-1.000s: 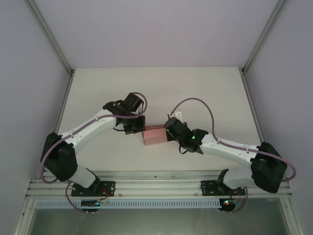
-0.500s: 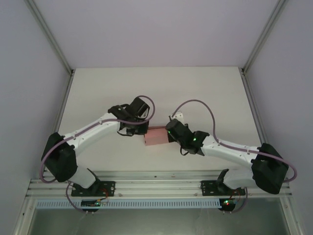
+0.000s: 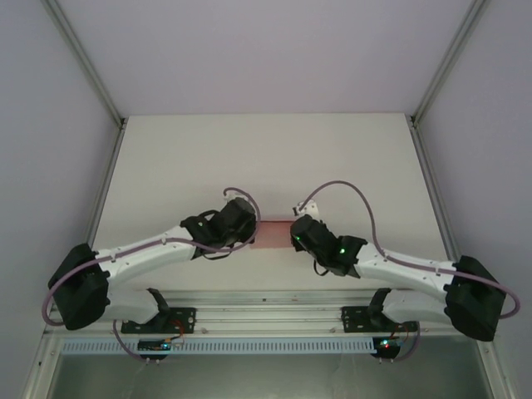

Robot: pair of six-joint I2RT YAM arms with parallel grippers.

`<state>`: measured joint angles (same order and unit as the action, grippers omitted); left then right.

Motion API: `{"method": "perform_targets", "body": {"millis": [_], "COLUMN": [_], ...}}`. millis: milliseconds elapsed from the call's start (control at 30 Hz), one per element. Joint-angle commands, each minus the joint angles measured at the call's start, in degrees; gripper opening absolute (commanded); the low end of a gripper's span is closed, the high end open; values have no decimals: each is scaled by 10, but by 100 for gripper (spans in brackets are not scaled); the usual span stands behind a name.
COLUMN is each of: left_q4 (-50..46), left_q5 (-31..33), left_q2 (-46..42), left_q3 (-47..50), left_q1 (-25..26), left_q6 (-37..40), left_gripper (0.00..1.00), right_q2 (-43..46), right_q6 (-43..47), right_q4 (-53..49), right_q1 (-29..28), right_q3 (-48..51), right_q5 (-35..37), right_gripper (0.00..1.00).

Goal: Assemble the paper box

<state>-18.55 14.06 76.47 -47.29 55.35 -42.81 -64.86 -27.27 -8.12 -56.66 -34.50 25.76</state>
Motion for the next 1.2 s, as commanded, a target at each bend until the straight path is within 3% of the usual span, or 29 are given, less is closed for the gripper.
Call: {"method": "perform_targets", "body": {"millis": [0, 267, 433, 633, 833, 1167], "left_q4": [-77, -67, -63, -56, -62, -109], "left_q5": [-30, 11, 18, 19, 18, -53], "left_q2": [54, 53, 43, 39, 26, -15], "left_q3": [34, 18, 15, 4, -14, -85], "left_q1": [29, 41, 47, 47, 47, 47], "left_q6": [-17, -6, 5, 26, 60, 131], "left_gripper": [6, 6, 7, 11, 18, 58], "right_q2": [34, 114, 126, 74, 53, 108], "right_q6": [19, 13, -18, -57, -87, -166], "right_q4": [-18, -28, -49, -93, -76, -61], "right_q1": [6, 86, 128, 190, 199, 189], "right_q3": [14, 6, -5, -23, 15, 88], "right_q5": [-108, -179, -186, -224, -245, -225], "right_gripper": [45, 74, 77, 65, 50, 40]}}
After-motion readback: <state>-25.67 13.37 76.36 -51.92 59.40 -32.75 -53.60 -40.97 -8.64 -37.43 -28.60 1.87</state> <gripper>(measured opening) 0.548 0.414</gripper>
